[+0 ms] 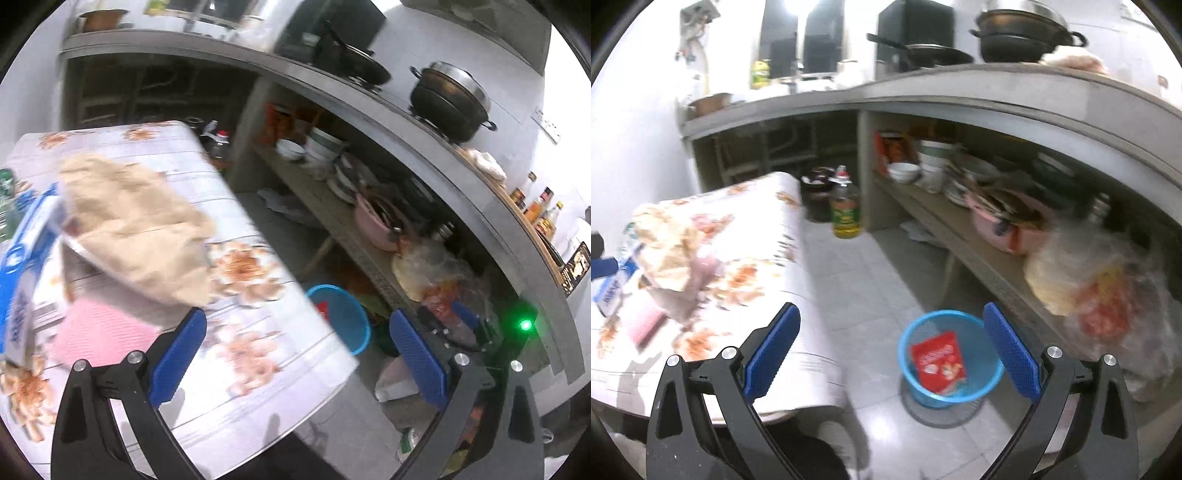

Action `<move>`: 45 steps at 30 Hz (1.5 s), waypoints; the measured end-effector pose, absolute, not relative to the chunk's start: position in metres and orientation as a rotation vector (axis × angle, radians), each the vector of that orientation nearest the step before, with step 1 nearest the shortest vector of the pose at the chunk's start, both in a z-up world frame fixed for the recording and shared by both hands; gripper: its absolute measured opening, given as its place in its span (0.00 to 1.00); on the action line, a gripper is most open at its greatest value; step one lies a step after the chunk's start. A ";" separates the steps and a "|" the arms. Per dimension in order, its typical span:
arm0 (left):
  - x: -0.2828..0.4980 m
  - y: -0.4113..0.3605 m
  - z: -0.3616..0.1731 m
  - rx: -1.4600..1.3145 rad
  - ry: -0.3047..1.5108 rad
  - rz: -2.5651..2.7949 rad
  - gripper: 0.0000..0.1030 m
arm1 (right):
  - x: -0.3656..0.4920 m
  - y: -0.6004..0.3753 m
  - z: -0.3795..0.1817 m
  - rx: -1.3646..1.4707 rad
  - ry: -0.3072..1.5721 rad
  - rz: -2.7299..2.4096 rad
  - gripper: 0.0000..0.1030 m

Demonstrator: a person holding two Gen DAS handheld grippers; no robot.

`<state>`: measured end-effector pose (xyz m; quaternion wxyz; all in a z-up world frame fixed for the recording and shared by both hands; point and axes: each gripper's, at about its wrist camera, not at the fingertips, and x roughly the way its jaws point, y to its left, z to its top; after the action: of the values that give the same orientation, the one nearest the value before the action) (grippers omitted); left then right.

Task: Collect trash
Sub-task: 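Bring both tools back up over the table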

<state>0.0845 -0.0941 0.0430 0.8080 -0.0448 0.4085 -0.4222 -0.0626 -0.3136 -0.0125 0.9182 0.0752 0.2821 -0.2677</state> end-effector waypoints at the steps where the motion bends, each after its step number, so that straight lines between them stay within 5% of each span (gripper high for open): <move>1: 0.086 -0.083 0.041 -0.097 0.861 -0.884 0.95 | -0.059 -0.310 -0.011 0.157 0.572 -0.530 0.93; 16: 0.096 -0.002 -0.010 -0.032 0.801 -0.687 0.95 | -0.005 -0.243 -0.015 0.303 0.571 -0.046 0.93; 45: 0.115 0.090 0.002 -0.141 0.671 -0.603 0.95 | 0.154 -0.060 -0.078 -0.151 0.810 0.482 0.92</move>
<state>0.1150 0.0901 0.0019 0.8976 -0.0680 0.3239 -0.2911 0.1542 -0.0603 -0.0777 0.8881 -0.0728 0.3900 0.2322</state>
